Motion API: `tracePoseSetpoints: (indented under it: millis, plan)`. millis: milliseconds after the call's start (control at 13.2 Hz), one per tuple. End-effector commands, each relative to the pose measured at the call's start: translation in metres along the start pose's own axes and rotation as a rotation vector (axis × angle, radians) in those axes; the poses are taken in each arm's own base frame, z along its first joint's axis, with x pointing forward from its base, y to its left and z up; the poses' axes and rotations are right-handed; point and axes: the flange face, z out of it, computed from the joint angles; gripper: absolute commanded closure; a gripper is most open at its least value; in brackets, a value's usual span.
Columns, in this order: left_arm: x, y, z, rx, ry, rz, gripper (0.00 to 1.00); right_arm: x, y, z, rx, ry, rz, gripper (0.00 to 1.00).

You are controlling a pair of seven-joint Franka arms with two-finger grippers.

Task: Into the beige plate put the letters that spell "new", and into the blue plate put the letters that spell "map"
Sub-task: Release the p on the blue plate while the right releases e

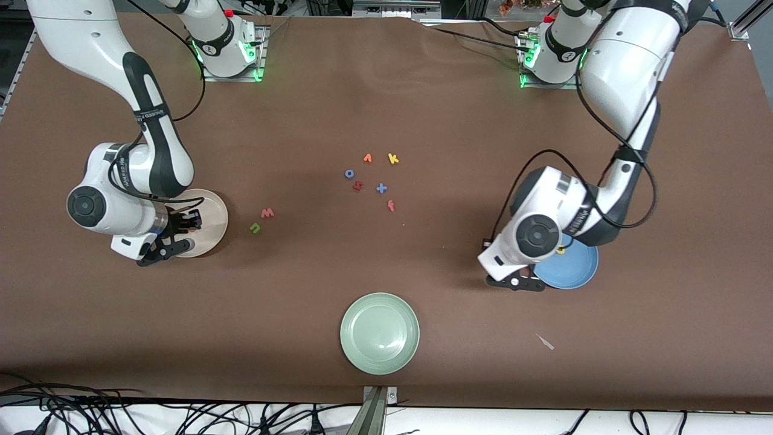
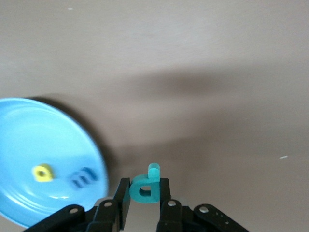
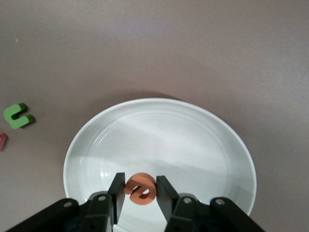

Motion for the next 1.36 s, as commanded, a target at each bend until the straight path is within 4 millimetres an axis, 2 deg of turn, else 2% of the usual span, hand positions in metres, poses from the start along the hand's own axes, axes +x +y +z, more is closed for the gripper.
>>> tracePoseSetpoints:
  millis: [0, 152, 227, 379, 455, 606, 910, 985, 1061, 1137, 1213, 1289]
  plan:
    - [-0.004, -0.038, 0.004, 0.014, -0.032, 0.093, 0.93, -0.012, -0.004, -0.008, -0.005, 0.002, -0.020, 0.71]
    - [-0.003, -0.071, 0.016, 0.011, -0.054, 0.142, 0.93, -0.016, -0.004, -0.015, -0.003, 0.005, -0.030, 0.71]
    - [-0.003, -0.090, 0.024, 0.021, -0.066, 0.172, 0.92, -0.020, 0.002, -0.022, -0.003, 0.005, -0.029, 0.71]
    - [-0.006, -0.106, 0.042, 0.045, -0.088, 0.208, 0.92, -0.024, 0.011, -0.029, -0.007, 0.005, -0.027, 0.71]
    - [-0.005, -0.112, 0.053, 0.053, -0.099, 0.208, 0.92, -0.023, 0.010, -0.024, -0.010, 0.006, -0.029, 0.71]
    - [-0.002, -0.108, 0.067, 0.045, -0.091, 0.216, 0.91, -0.020, 0.010, -0.017, -0.018, 0.018, -0.029, 0.71]
    - [-0.002, -0.114, 0.068, 0.046, -0.092, 0.216, 0.88, -0.020, 0.011, -0.011, -0.021, 0.018, -0.029, 0.71]
    - [-0.002, -0.119, 0.067, 0.045, -0.090, 0.208, 0.76, -0.019, 0.010, -0.011, -0.021, 0.018, -0.031, 0.71]
    - [-0.002, -0.122, 0.065, 0.044, -0.087, 0.205, 0.36, -0.020, 0.011, -0.011, -0.022, 0.018, -0.029, 0.71]
    - [0.000, -0.122, 0.060, 0.046, -0.077, 0.216, 0.28, -0.020, 0.011, -0.010, -0.020, 0.015, -0.028, 0.71]
    - [0.001, -0.125, 0.051, 0.046, -0.063, 0.233, 0.00, -0.020, 0.011, -0.006, -0.019, 0.011, -0.028, 0.71]
    - [0.001, -0.128, 0.037, 0.051, -0.050, 0.234, 0.00, -0.020, 0.011, -0.006, -0.018, 0.011, -0.024, 0.64]
